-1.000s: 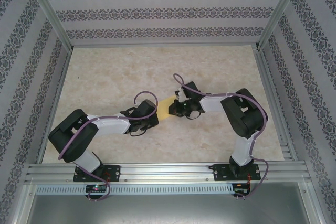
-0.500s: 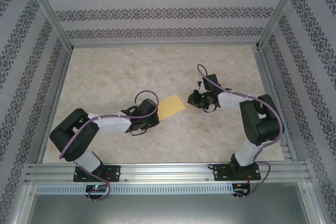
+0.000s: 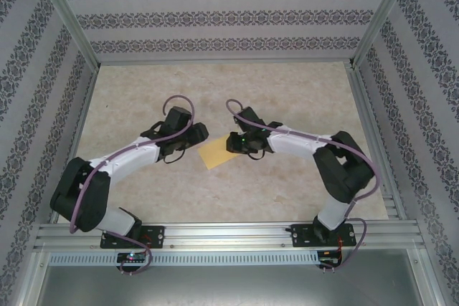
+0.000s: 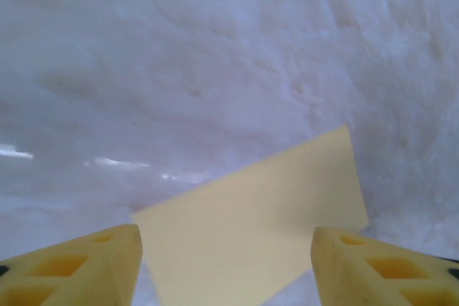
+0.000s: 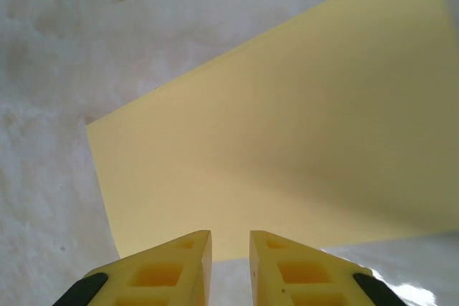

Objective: Fold a paper plane with a square sheet of paper (pick it up from the middle)
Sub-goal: Rotate the paper at the center of the table.

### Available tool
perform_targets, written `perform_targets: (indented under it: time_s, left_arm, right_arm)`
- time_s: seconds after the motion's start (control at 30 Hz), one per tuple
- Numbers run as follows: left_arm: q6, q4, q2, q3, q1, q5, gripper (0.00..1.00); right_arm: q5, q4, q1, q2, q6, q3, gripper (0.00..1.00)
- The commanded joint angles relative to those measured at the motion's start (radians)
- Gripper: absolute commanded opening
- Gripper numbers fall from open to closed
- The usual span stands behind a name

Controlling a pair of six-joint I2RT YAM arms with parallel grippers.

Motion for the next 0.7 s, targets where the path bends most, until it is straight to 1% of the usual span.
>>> perform_targets:
  time_s: [0.0, 0.07, 0.2, 0.3, 0.53, 0.67]
  left_arm:
    - [0.056, -0.105, -0.061, -0.044, 0.062, 0.009, 0.74]
    - [0.054, -0.134, -0.099, -0.063, 0.101, 0.007, 0.79]
    - [0.044, -0.166, -0.179, -0.095, 0.133, -0.013, 0.91]
    - [0.048, -0.201, -0.221, -0.108, 0.151, -0.050, 0.96]
    - [0.067, -0.224, -0.242, -0.126, 0.179, -0.051, 1.00]
    - [0.084, -0.212, -0.228, -0.129, 0.181, -0.023, 1.00]
  right_arm:
    - [0.021, -0.006, 0.055, 0.090, 0.019, 0.100, 0.22]
    - [0.006, -0.024, 0.079, 0.156, 0.016, 0.167, 0.23]
    - [-0.011, -0.056, 0.112, 0.246, 0.008, 0.278, 0.25]
    - [-0.023, -0.075, 0.123, 0.297, 0.002, 0.335, 0.26]
    - [-0.065, -0.141, 0.138, 0.367, -0.042, 0.396, 0.26]
    - [-0.126, -0.207, 0.145, 0.351, -0.148, 0.356, 0.26]
